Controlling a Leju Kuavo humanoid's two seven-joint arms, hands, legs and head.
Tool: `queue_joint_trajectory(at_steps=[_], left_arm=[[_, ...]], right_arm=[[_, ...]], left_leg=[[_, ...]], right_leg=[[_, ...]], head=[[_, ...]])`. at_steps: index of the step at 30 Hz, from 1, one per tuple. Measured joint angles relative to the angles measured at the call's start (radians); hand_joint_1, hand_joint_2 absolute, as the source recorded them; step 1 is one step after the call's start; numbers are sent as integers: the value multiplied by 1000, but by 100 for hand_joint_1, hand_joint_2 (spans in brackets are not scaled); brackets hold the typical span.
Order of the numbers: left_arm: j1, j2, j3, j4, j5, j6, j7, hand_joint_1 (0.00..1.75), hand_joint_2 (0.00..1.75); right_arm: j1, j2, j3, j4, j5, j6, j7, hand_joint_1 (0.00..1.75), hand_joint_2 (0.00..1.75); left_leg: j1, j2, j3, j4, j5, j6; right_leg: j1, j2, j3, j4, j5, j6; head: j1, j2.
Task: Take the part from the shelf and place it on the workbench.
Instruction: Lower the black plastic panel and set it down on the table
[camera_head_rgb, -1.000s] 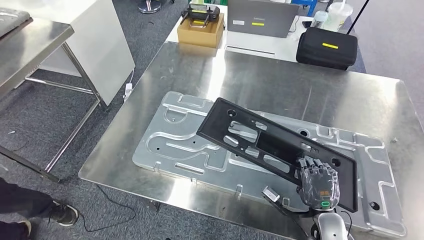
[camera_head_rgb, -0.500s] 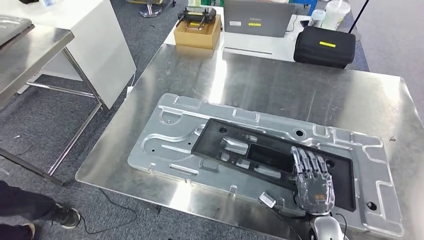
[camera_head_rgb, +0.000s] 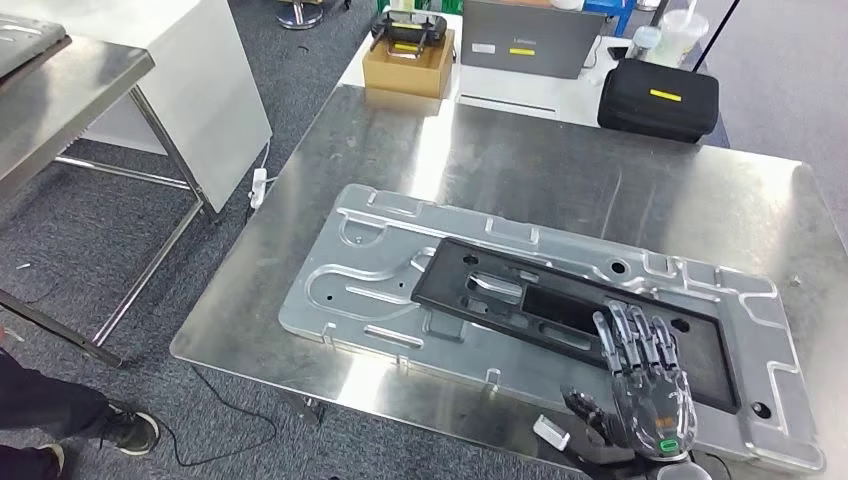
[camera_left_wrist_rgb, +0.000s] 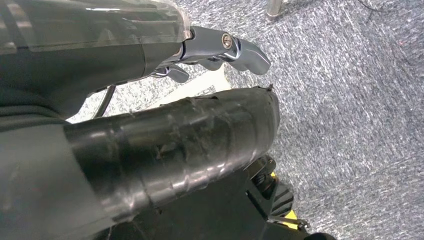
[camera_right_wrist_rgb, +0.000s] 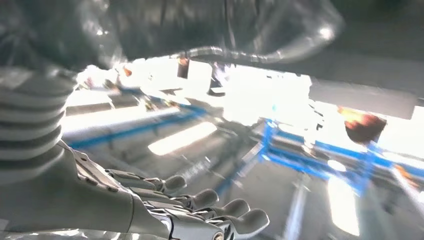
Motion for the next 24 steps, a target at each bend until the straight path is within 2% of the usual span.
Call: queue_joint_trajectory(at_steps=[2, 3, 4, 5, 7, 8, 10, 13, 15, 17, 18, 19, 20, 22, 23, 24], left_arm=[[2, 0, 0, 0, 6, 8, 0, 0, 0], [4, 0, 1, 0, 9, 12, 0, 0, 0], [7, 0, 1, 0, 13, 14, 0, 0, 0], [9, 0, 2, 0, 16, 16, -1, 0, 0], [12, 0, 3, 0, 24, 20, -6, 0, 0], [13, 1, 4, 0, 28, 22, -8, 0, 0], [16, 1, 8, 0, 35, 25, -13, 0, 0], [20, 3, 17, 0, 47, 29, -20, 0, 0], [22, 4, 24, 0, 52, 42, -23, 0, 0], [24, 4, 28, 0, 52, 67, -21, 0, 0], [24, 4, 28, 0, 51, 79, -17, 0, 0], [24, 4, 29, 0, 49, 90, -12, 0, 0], [24, 4, 29, 0, 47, 101, -6, 0, 0], [24, 3, 29, 0, 43, 122, 6, 0, 0], [24, 3, 29, 0, 43, 131, 12, 0, 0], [23, 3, 29, 0, 43, 138, 16, 0, 0]], right_arm=[[37, -1, -45, -31, 0, 0, -62, 0, 0], [60, 1, -71, -49, 0, -1, -97, 0, 0], [87, 5, -97, -69, 0, 0, -139, 0, 0], [115, 12, -126, -92, 0, 0, -187, 0, 0], [174, 35, -192, -147, 0, 6, -272, 0, 0], [202, 46, -226, -176, 0, 14, -300, 0, 0], [260, 57, -289, -238, 0, 43, -318, 0, 0], [351, 60, -341, -331, 0, 67, -257, 0, 0], [391, 61, -336, -391, -4, 42, -161, 0, 0], [393, 73, -309, -453, -20, 12, -92, 0, 0], [384, 87, -294, -480, -40, 5, -93, 0, 0], [375, 109, -283, -502, -79, 1, -128, 0, 0], [364, 143, -280, -516, -150, -1, -209, 0, 0], [341, 248, -295, -527, -355, -1, -451, 0, 0], [331, 305, -308, -528, -459, -1, -574, 0, 0], [323, 353, -319, -528, -545, -1, -660, 0, 0]], left_leg=[[-5, 0, -2, 0, 1, 8], [-8, 0, -2, 1, 0, 9], [-11, -1, -2, 3, -2, 11], [-13, -2, -1, 5, -3, 12], [-16, -4, 1, 10, -9, 11], [-19, -5, 1, 13, -13, 7], [-23, -6, 0, 17, -19, -2], [-23, -4, 0, 21, -30, -17], [-20, -2, -23, 82, -73, -30], [-14, -1, -79, 207, -138, -39], [-11, -1, -104, 261, -157, -43], [-8, -1, -117, 287, -158, -46], [-5, -1, -111, 275, -139, -48], [0, -1, -53, 152, -69, -49], [0, -1, -22, 85, -42, -48], [-1, -1, 0, 38, -26, -45]], right_leg=[[3, 0, -57, 126, -62, 0], [4, 0, -79, 174, -77, 0], [5, 0, -84, 188, -72, -2], [5, 0, -71, 164, -50, -5], [9, -1, -9, 42, 8, -14], [12, -2, 18, -14, 26, -19], [18, -2, 40, -64, 32, -26], [15, -1, 44, -73, 34, -37], [10, -3, 47, -79, 36, -48], [11, -3, 46, -79, 36, -55], [11, -3, 47, -79, 36, -56], [11, -2, 48, -79, 36, -57], [11, -1, 49, -79, 35, -56], [10, -1, 53, -78, 35, -55], [11, -1, 53, -77, 35, -52], [12, -1, 53, -76, 35, -48]], head=[[0, 0], [0, 0], [0, 0], [0, 0], [0, 0], [0, 0], [-1, 0], [-1, 0], [-1, 0], [-2, 0], [-2, 0], [-2, 0], [-2, 0], [-2, 0], [-2, 0], [-2, 0]])
